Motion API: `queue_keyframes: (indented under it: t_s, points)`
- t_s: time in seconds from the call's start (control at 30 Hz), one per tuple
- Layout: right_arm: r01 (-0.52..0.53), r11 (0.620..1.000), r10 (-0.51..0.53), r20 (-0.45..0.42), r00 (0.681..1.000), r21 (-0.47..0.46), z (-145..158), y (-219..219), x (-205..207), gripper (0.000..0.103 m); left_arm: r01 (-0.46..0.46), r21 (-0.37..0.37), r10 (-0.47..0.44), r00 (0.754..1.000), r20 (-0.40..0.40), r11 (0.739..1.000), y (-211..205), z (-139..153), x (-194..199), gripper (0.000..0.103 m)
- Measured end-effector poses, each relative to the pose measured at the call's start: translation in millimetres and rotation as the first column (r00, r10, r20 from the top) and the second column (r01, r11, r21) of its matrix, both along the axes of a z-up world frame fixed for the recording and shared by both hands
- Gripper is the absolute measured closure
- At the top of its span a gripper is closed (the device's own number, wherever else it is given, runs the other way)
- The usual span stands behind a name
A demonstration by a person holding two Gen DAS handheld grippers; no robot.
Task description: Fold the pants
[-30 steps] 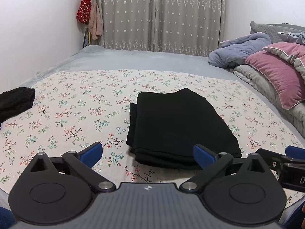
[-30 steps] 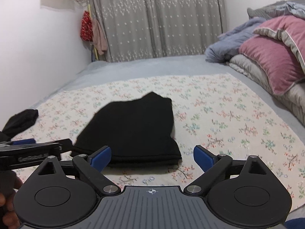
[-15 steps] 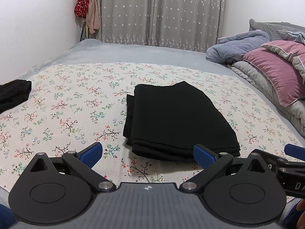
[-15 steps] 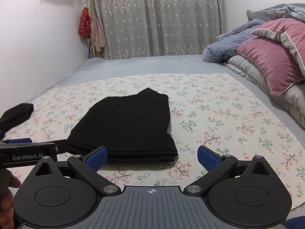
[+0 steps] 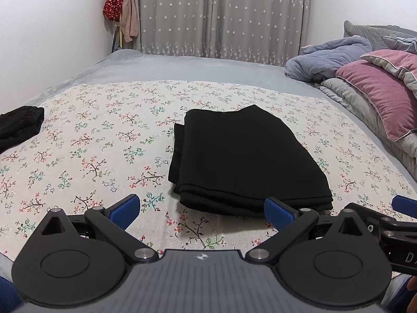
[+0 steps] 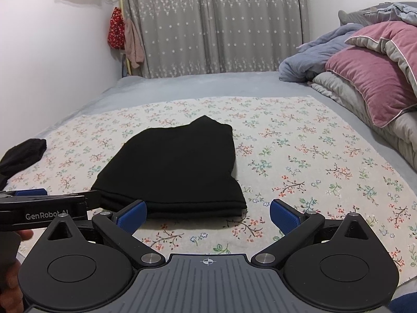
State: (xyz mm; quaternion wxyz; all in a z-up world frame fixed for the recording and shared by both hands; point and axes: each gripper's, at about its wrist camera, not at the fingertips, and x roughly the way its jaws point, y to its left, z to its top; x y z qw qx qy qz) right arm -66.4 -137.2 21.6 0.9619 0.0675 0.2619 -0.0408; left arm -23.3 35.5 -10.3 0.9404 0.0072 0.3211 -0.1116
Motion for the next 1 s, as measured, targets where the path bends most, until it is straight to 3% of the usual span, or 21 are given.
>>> queue_keyframes:
  t_s: [0.37,1.0]
  points:
    - [-0.003,1.000,0.003,-0.003,1.000,0.004,-0.4,-0.7,0.4,0.001,0.006,-0.026,-0.006,1.000,-0.018,1.000,-1.8,-1.8,0.6,0.000]
    - [0.001,1.000,-0.001,-0.010,1.000,-0.001,-4.1,-4.6,0.1,0.001,0.019,0.023,-0.019,1.000,-0.004,1.000,-8.0,-5.4,-1.4,0.000]
